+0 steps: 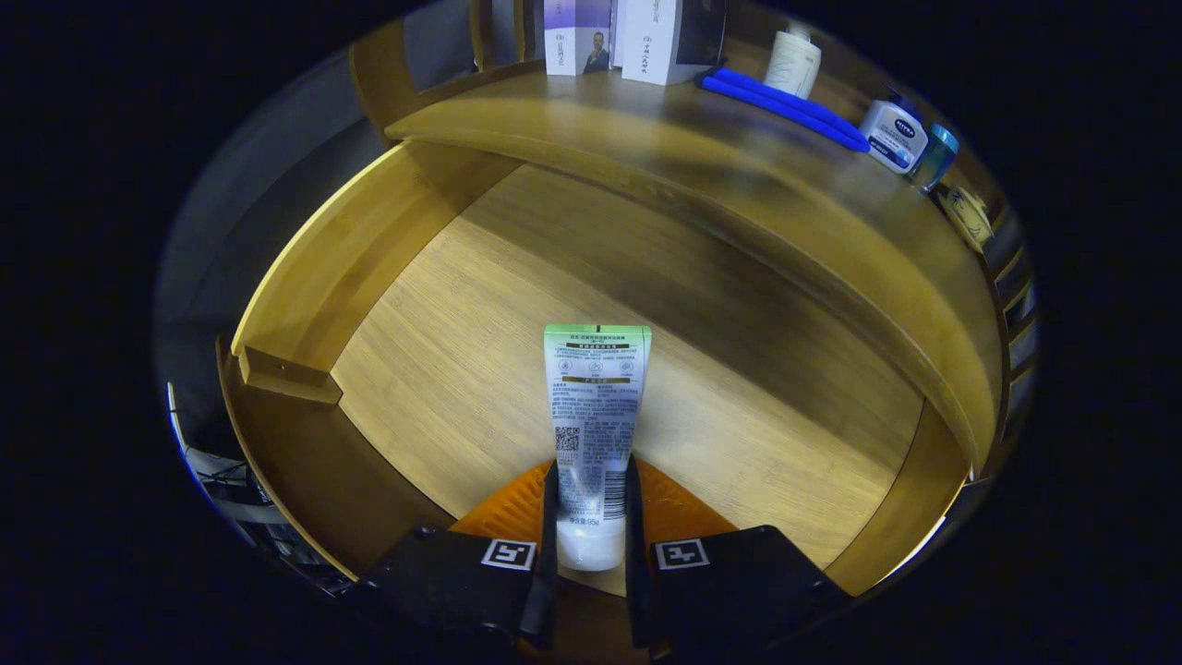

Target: Pull open the drawer, take out the items inside it, and place them on the countertop above the cabinet.

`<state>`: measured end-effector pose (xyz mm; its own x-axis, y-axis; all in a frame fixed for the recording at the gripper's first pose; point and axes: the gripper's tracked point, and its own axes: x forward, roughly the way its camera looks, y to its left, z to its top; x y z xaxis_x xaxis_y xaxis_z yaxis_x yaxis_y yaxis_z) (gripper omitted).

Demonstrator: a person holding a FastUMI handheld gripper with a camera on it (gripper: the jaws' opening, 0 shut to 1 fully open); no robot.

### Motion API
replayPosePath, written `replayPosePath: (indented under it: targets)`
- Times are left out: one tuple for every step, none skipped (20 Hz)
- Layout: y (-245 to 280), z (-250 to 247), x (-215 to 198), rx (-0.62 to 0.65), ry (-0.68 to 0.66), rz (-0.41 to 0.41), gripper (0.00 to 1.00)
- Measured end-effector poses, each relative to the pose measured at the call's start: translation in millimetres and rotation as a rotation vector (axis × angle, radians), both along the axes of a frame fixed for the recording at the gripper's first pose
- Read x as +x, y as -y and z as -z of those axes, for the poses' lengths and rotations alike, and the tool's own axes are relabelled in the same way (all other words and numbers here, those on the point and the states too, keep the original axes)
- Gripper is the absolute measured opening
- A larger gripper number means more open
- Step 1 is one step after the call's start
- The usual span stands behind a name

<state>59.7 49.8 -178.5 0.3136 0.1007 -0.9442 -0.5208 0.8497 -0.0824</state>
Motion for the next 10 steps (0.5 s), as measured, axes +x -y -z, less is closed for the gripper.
replayPosePath:
  targets:
    - [0,-6,1,0.008,0.012,0.0,0.33]
    - [-2,-12,-1,0.022,0.022,0.002,0.33]
    - [-5,-20,-1,0.042,0.035,-0.002,0.33]
    - [-6,-28,-5,0.058,0.043,-0.007,0.33]
    - [-8,-37,-7,0.074,0.057,-0.012,0.33]
    - [-9,-45,-10,0.089,0.069,-0.017,0.33]
    - [-10,-53,-13,0.105,0.079,-0.027,0.33]
    - [-12,-62,-14,0.119,0.085,-0.032,0.33]
    - [-13,-70,-15,0.137,0.091,-0.028,0.33]
    - [-12,-79,-11,0.156,0.102,-0.023,0.33]
